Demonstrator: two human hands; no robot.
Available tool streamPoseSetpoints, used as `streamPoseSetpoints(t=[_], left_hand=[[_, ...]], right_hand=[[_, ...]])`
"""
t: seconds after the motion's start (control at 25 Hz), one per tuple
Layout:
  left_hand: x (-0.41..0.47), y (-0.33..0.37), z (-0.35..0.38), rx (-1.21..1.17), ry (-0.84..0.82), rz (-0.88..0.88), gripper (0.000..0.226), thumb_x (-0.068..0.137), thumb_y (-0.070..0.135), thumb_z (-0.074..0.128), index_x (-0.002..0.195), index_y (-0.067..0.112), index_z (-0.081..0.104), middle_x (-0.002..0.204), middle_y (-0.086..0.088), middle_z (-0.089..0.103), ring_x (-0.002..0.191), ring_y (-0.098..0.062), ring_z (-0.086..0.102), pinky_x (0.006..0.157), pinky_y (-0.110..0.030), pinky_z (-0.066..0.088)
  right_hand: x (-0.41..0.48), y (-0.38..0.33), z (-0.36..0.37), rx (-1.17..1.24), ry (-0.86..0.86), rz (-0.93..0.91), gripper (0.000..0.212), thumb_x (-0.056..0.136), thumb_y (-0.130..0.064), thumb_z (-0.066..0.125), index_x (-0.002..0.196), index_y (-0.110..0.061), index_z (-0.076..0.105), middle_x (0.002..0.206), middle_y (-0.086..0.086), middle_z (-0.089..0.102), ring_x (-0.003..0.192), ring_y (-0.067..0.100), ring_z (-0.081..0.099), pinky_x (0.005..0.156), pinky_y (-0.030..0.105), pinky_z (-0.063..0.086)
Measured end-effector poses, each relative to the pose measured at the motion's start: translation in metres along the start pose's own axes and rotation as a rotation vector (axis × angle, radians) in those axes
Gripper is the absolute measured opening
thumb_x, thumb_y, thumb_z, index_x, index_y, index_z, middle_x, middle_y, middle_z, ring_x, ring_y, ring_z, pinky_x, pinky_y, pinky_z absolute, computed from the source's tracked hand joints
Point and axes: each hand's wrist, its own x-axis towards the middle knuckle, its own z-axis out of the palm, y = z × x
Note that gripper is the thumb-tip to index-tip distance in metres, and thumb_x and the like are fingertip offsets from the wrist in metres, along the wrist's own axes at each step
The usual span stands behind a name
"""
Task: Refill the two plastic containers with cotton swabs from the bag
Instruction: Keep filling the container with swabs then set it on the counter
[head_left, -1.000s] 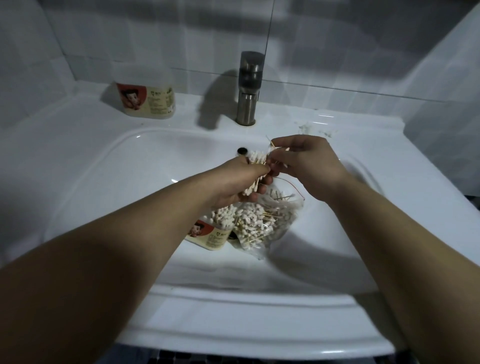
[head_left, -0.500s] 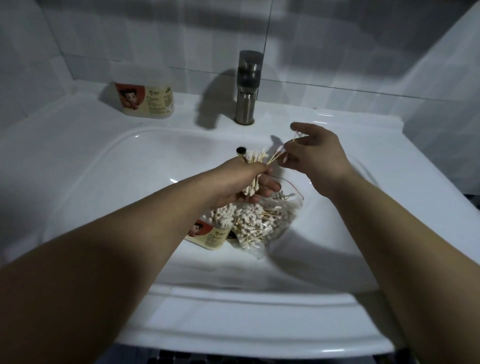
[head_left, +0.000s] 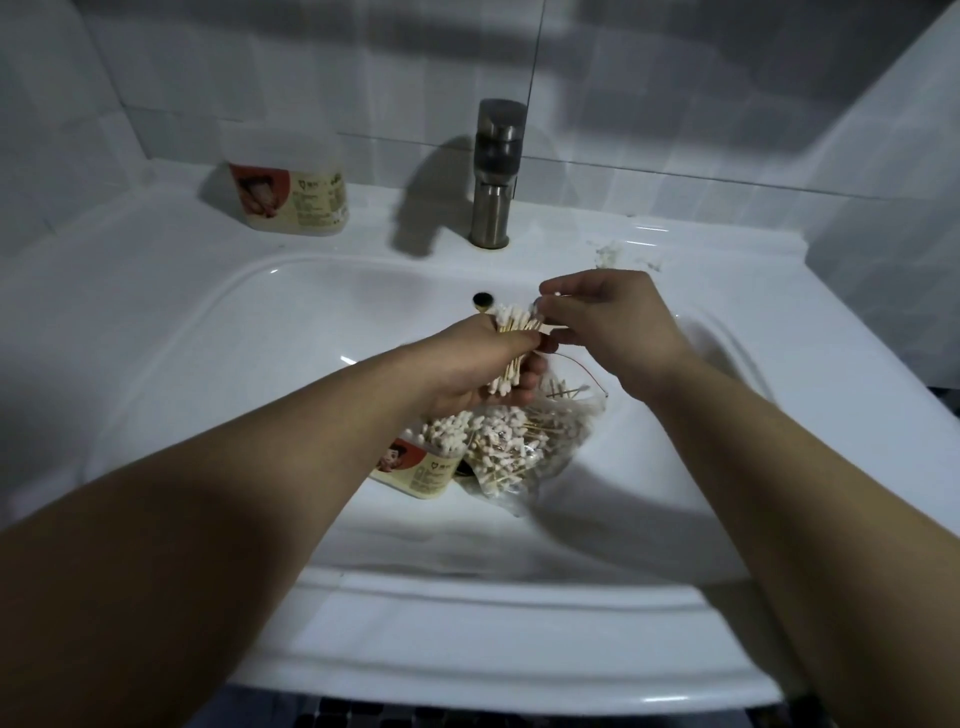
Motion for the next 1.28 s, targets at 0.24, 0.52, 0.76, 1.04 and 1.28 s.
streamPoseSetpoints(t=[0.24, 0.52, 0.76, 1.04, 1.28], left_hand=[[0.000, 0.001, 0.002, 0.003, 0.006, 0.003, 0.018, 0.106, 0.017, 0.050, 0.103, 0.009, 0.066, 0.066, 0.001, 0.057, 0.057, -0.010, 0.054, 0.055, -0.024, 0.054], [-0.002, 0.004, 0.000, -0.083, 0.037, 0.002, 0.016, 0.104, 0.018, 0.054, 0.106, 0.017, 0.070, 0.071, 0.004, 0.067, 0.058, -0.005, 0.066, 0.062, -0.028, 0.058], [-0.002, 0.007, -0.004, -0.225, -0.021, 0.006, 0.014, 0.104, 0.009, 0.053, 0.101, 0.011, 0.067, 0.083, -0.006, 0.076, 0.074, -0.016, 0.074, 0.053, -0.026, 0.053], [0.005, 0.006, -0.005, -0.114, 0.171, -0.025, 0.012, 0.103, 0.019, 0.057, 0.095, 0.012, 0.060, 0.064, 0.000, 0.053, 0.050, -0.009, 0.051, 0.048, -0.023, 0.044], [0.006, 0.008, -0.011, -0.167, 0.224, -0.005, 0.026, 0.106, 0.039, 0.050, 0.095, 0.016, 0.055, 0.073, 0.000, 0.057, 0.060, -0.013, 0.058, 0.056, -0.028, 0.054]], right_hand=[[0.001, 0.004, 0.001, -0.300, -0.129, -0.112, 0.024, 0.093, -0.024, 0.065, 0.113, -0.027, 0.077, 0.094, -0.005, 0.078, 0.089, 0.014, 0.074, 0.088, 0.043, 0.061], [-0.014, -0.008, 0.001, -0.329, -0.424, -0.154, 0.054, 0.079, -0.021, 0.077, 0.132, -0.018, 0.065, 0.108, 0.001, 0.073, 0.096, 0.012, 0.071, 0.095, 0.043, 0.057], [-0.014, -0.001, 0.009, -0.471, -0.409, -0.256, 0.104, 0.065, -0.016, 0.096, 0.154, -0.019, 0.042, 0.109, -0.017, 0.060, 0.075, -0.004, 0.058, 0.083, 0.008, 0.048], [-0.012, -0.003, 0.001, -0.563, -0.382, -0.178, 0.086, 0.078, -0.048, 0.084, 0.152, -0.032, 0.043, 0.126, -0.018, 0.061, 0.107, 0.001, 0.064, 0.088, 0.021, 0.051], [-0.007, -0.003, -0.005, -0.970, -0.358, -0.083, 0.031, 0.090, -0.016, 0.061, 0.112, -0.030, 0.077, 0.112, -0.011, 0.075, 0.086, 0.001, 0.063, 0.079, 0.015, 0.046]])
